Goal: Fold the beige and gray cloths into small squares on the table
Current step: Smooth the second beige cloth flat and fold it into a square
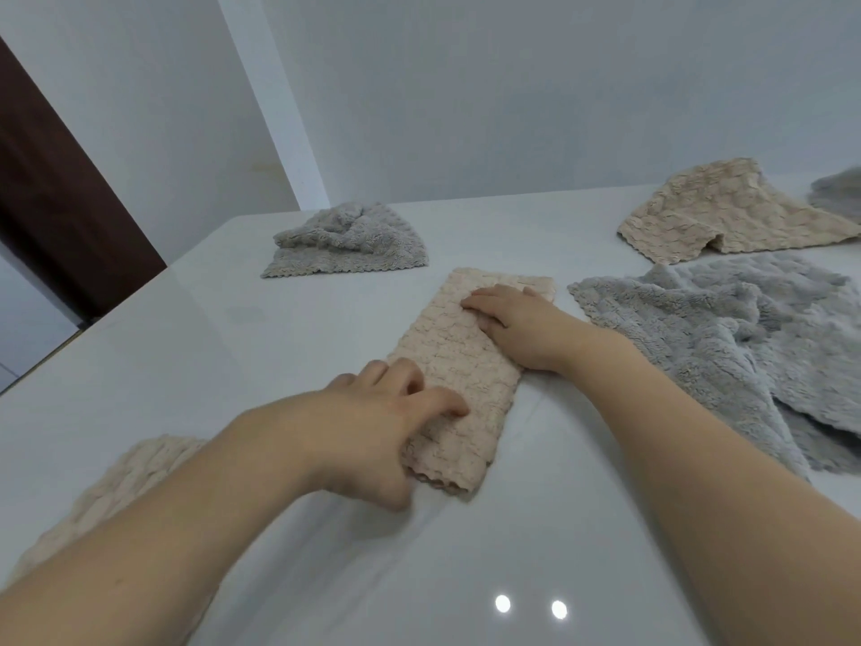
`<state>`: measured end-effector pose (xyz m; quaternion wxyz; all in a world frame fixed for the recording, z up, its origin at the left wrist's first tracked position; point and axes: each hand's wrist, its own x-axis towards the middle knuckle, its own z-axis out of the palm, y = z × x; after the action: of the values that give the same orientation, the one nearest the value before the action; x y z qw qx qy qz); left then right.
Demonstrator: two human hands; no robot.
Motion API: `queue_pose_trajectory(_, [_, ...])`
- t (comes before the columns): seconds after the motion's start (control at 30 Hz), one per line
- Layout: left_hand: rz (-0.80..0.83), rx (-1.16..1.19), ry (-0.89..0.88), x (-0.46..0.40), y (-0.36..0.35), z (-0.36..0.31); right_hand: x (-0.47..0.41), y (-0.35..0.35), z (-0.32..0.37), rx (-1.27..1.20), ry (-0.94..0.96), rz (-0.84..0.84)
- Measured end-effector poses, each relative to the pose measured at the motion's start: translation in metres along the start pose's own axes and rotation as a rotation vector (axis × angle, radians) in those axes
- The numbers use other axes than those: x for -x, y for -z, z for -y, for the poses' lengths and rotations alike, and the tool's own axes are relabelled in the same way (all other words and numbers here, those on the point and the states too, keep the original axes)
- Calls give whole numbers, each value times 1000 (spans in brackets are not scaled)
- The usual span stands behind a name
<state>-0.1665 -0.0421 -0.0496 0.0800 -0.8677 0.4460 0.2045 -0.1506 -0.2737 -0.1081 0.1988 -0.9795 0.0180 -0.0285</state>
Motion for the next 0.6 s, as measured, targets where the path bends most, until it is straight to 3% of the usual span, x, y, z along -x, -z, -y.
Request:
queue_pose_trajectory(0.27, [-425,-172,-106,-11,-13,6,-1,-4,-10,61,-17,41])
queue_pose_trajectory(0.4, [-412,-226,-73,-16,-18,8,-3,-3,-13,30,-17,-12])
queue_pose_trajectory(0.6, [-549,-387,-147,-12,-24,27,-2,-3,-14,19,-6,-55])
